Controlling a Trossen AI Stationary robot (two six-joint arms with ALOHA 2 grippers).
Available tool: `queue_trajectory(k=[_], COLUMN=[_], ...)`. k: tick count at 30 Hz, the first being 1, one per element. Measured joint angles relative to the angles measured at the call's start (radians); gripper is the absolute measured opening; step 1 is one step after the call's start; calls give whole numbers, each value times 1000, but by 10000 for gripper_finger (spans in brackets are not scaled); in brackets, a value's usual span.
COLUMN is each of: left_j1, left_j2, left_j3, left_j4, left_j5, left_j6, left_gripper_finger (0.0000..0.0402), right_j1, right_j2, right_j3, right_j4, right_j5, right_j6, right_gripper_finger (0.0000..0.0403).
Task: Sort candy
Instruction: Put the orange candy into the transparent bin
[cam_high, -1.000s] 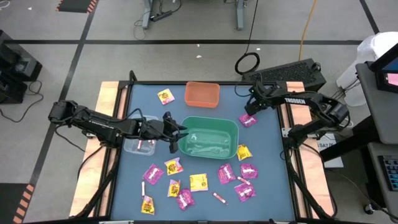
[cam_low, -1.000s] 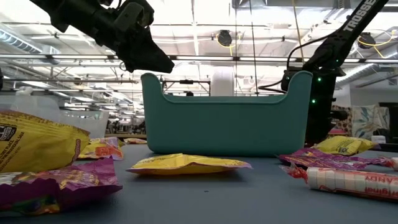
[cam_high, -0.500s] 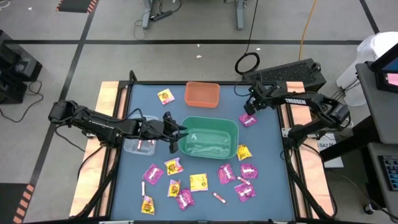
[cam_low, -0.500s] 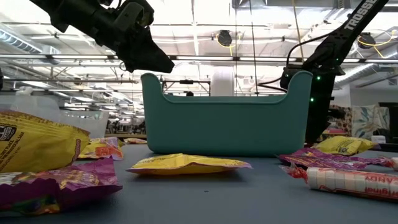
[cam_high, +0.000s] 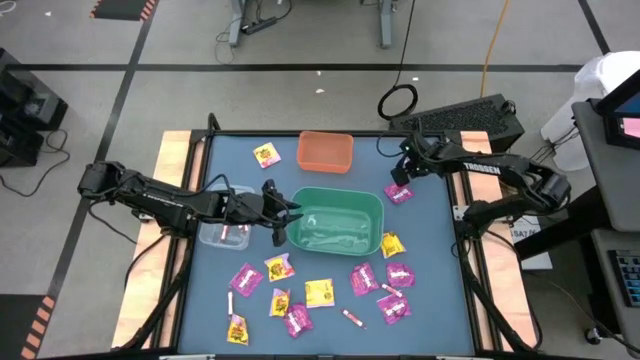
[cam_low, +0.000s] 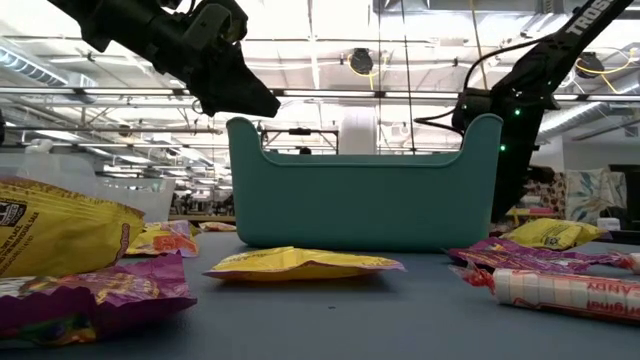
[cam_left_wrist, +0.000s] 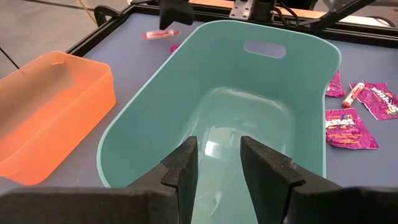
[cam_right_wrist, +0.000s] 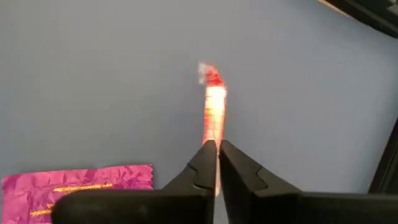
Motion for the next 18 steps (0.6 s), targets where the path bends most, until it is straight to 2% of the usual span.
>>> queue_trajectory(k=[7,11,15,18], left_j1=[0,0,0,0], left_j2=[0,0,0,0], left_j3=[0,0,0,0], left_j4=[0,0,0,-1], left_j5=[0,0,0,1], left_j6=[0,0,0,0], left_gripper_finger=[128,128,128,128], right_j1=[0,0,0,1], right_j2=[51,94,147,166], right_j3=[0,0,3,5], right_j4=[14,34,59,60], right_j5=[4,6,10,7], right_j6=[24,27,25,25], right_gripper_finger=[118,158,165,142])
